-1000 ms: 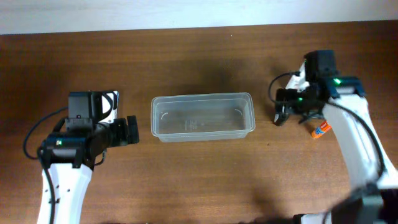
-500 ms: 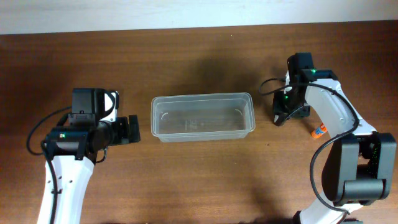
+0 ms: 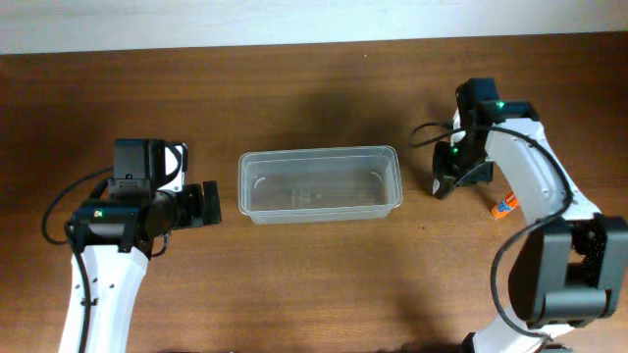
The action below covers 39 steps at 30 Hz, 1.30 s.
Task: Pack container
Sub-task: 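Reach the right gripper to the dark brown bottle and grasp it, then lower the brown bottle into the container and open the right gripper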
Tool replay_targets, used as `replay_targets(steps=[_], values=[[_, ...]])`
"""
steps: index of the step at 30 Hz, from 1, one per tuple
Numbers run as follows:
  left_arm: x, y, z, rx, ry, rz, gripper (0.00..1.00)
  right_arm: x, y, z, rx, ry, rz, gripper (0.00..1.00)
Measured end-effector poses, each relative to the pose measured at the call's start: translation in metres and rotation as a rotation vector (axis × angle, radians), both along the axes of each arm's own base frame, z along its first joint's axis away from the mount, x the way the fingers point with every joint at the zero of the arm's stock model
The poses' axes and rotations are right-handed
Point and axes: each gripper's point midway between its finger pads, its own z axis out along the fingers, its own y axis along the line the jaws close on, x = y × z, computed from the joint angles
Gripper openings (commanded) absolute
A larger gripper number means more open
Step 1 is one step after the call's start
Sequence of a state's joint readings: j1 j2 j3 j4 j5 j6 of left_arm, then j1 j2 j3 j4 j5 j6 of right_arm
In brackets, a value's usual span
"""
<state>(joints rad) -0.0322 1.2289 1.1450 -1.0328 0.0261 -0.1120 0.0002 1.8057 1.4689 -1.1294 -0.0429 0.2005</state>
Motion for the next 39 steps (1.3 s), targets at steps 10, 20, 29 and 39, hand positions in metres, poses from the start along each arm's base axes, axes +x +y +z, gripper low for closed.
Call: replay_targets(steps=[10, 20, 29, 39], values=[[0.0, 0.0, 0.0, 0.0, 0.0, 0.0, 0.99, -0.001, 0.123, 0.139, 0.015, -0.352, 0.317, 0.16], [0.0, 0.0, 0.0, 0.0, 0.0, 0.0, 0.99, 0.015, 0.135, 0.011, -0.088, -0.055, 0.303, 0.15], [0.0, 0.0, 0.0, 0.0, 0.0, 0.0, 0.99, 0.019, 0.137, -0.027, -0.106, 0.019, 0.298, 0.41], [0.0, 0.0, 0.0, 0.0, 0.0, 0.0, 0.99, 0.019, 0.136, -0.018, -0.104, 0.002, 0.298, 0.56]])
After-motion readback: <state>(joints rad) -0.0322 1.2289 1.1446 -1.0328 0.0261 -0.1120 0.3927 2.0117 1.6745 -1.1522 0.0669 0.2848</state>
